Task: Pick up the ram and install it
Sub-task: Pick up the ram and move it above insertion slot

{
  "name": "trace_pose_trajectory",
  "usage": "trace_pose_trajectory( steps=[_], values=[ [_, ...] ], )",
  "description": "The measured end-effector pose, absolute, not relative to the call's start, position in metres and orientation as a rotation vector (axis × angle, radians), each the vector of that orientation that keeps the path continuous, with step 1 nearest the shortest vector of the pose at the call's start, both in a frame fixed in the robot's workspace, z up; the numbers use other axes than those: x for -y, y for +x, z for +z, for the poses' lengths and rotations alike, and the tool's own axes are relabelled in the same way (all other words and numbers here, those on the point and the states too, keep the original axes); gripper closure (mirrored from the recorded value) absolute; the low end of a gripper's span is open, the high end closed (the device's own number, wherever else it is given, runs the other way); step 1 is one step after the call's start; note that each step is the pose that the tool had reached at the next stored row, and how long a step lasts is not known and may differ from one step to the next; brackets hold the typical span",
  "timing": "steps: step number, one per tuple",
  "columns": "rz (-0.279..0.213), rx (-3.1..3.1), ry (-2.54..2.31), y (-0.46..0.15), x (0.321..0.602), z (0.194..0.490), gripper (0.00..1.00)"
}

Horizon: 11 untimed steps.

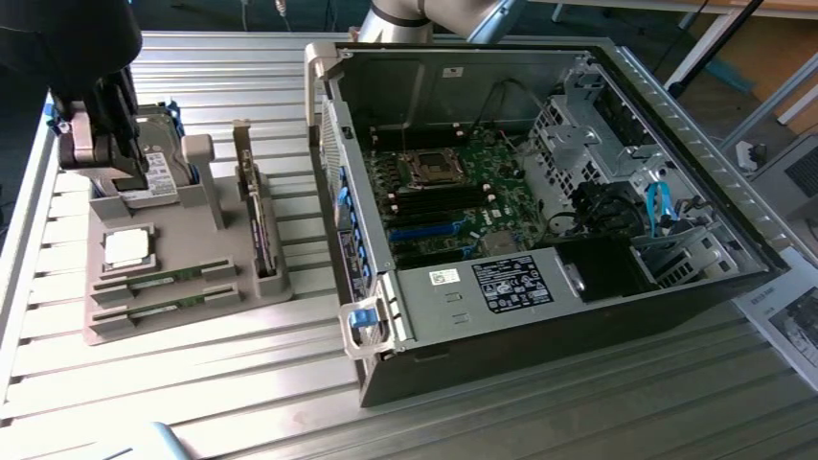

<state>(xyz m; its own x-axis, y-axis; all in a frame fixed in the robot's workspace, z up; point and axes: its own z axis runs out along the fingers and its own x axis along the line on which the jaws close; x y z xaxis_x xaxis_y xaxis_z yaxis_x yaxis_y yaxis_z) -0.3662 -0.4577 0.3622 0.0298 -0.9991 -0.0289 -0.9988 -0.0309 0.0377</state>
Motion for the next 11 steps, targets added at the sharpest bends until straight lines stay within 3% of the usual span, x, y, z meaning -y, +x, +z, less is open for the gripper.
trace_pose_trajectory(
  steps=[11],
  values=[
    [-0.082, 2.185, 2.253, -0.366, 0.462, 0.341, 0.75]
  ],
)
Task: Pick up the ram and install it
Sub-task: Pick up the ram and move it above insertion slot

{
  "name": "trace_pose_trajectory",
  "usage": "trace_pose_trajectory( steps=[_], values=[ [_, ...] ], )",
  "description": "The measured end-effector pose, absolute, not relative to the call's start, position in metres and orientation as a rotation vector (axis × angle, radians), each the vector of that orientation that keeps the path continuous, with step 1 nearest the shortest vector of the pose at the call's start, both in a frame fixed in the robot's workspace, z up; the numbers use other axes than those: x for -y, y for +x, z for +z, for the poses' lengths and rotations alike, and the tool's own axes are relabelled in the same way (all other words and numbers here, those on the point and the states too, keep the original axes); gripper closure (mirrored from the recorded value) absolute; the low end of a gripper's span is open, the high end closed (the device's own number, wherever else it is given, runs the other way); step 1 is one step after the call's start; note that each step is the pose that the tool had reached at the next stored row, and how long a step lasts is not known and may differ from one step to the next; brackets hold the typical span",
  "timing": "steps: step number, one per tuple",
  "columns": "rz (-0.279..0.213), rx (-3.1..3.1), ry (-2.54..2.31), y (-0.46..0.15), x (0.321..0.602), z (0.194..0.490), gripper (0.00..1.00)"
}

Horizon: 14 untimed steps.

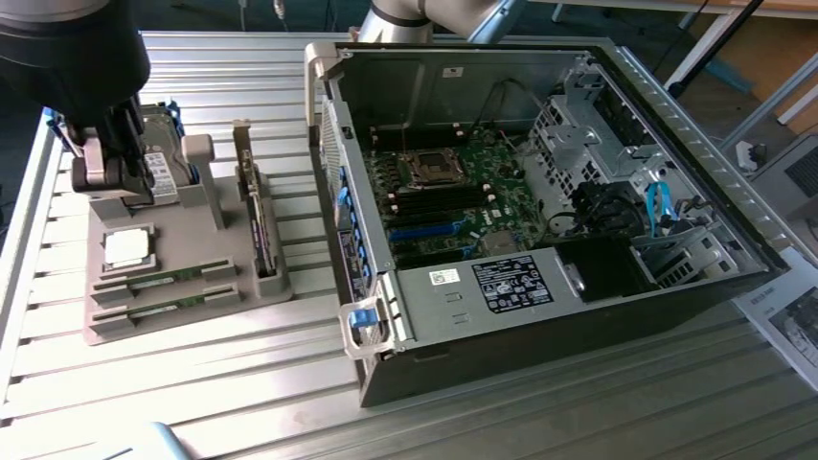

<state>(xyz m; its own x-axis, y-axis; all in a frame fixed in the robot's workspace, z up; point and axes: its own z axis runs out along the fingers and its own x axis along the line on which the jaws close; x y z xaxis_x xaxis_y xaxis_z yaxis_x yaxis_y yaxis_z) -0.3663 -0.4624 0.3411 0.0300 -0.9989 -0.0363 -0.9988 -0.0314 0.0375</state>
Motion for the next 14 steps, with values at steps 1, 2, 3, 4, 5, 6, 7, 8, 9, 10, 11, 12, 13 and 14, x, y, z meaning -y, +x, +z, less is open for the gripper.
trace_pose_trajectory(
  steps=[1, 2, 3, 4, 5, 6, 7, 8, 9, 10, 11, 12, 13, 14],
  values=[
    [-0.083, 2.185, 2.254, -0.366, 0.463, 0.339, 0.75],
    [-0.083, 2.186, 2.254, -0.366, 0.463, 0.338, 0.75],
    [-0.084, 2.186, 2.254, -0.366, 0.464, 0.336, 0.75],
    [-0.085, 2.186, 2.255, -0.366, 0.464, 0.334, 0.75],
    [-0.085, 2.186, 2.255, -0.366, 0.465, 0.332, 0.75],
    [-0.087, 2.187, 2.256, -0.366, 0.465, 0.329, 0.75],
    [-0.087, 2.187, 2.256, -0.366, 0.466, 0.326, 0.75],
    [-0.087, 2.187, 2.256, -0.366, 0.466, 0.326, 0.75],
    [-0.087, 2.187, 2.256, -0.366, 0.466, 0.326, 0.75],
    [-0.087, 2.187, 2.256, -0.366, 0.466, 0.326, 0.75],
    [-0.087, 2.187, 2.256, -0.366, 0.466, 0.326, 0.75],
    [-0.087, 2.187, 2.256, -0.366, 0.466, 0.326, 0.75],
    [-0.087, 2.187, 2.256, -0.366, 0.466, 0.325, 0.75],
    [-0.087, 2.187, 2.256, -0.366, 0.468, 0.326, 0.75]
  ],
)
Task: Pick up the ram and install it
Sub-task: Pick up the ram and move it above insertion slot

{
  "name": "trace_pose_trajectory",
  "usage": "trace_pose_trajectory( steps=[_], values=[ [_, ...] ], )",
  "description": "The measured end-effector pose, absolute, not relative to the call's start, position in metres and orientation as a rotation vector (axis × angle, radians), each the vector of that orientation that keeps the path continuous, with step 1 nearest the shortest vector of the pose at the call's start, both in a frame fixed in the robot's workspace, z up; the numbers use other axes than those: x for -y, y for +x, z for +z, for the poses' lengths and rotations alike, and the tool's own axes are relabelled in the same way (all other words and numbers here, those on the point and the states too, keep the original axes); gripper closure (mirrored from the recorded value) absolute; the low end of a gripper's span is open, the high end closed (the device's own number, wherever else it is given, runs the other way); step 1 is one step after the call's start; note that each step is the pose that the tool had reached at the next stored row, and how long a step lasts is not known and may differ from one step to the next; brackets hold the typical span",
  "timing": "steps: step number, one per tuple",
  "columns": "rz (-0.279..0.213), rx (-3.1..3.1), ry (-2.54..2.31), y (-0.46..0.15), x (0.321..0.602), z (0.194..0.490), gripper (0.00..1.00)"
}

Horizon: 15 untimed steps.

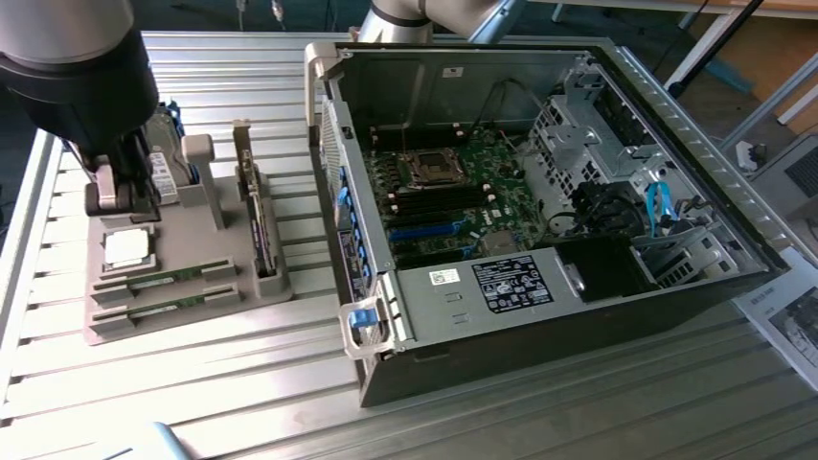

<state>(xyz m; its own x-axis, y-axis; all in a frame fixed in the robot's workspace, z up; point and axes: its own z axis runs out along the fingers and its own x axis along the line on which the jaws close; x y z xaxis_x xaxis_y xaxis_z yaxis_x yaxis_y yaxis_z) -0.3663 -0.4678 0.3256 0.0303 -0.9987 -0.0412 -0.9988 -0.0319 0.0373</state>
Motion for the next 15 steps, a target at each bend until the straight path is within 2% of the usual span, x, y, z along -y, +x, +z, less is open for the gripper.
trace_pose_trajectory(
  steps=[15],
  values=[
    [0.087, -2.185, -2.254, -0.366, 0.478, 0.315, 0.75]
  ],
)
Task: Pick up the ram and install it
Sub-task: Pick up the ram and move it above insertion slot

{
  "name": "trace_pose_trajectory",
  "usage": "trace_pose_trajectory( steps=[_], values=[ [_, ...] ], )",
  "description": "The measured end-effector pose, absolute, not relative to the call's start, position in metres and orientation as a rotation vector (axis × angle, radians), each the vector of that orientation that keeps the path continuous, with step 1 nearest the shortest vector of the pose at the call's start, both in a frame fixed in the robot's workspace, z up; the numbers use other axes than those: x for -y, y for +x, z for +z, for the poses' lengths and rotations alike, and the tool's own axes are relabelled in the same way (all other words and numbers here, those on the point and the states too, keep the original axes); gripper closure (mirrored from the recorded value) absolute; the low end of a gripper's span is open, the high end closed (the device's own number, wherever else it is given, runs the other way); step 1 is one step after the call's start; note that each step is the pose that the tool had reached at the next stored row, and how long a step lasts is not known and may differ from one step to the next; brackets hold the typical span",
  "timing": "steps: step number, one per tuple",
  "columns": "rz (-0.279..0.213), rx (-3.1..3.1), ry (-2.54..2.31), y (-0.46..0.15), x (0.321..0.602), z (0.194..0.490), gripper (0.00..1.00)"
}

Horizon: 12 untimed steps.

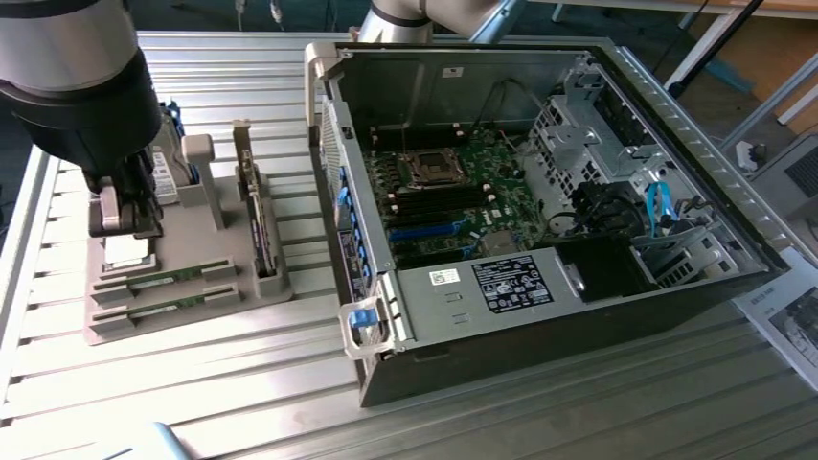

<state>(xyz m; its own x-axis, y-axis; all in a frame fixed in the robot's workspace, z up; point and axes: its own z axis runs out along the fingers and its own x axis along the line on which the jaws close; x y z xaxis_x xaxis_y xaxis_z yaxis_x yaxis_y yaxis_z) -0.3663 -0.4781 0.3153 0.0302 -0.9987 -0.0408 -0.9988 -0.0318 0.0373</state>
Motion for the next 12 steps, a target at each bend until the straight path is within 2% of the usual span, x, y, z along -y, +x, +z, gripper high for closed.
trace_pose_trajectory(
  steps=[12],
  values=[
    [0.088, -2.184, -2.253, -0.366, 0.481, 0.297, 0.75]
  ],
)
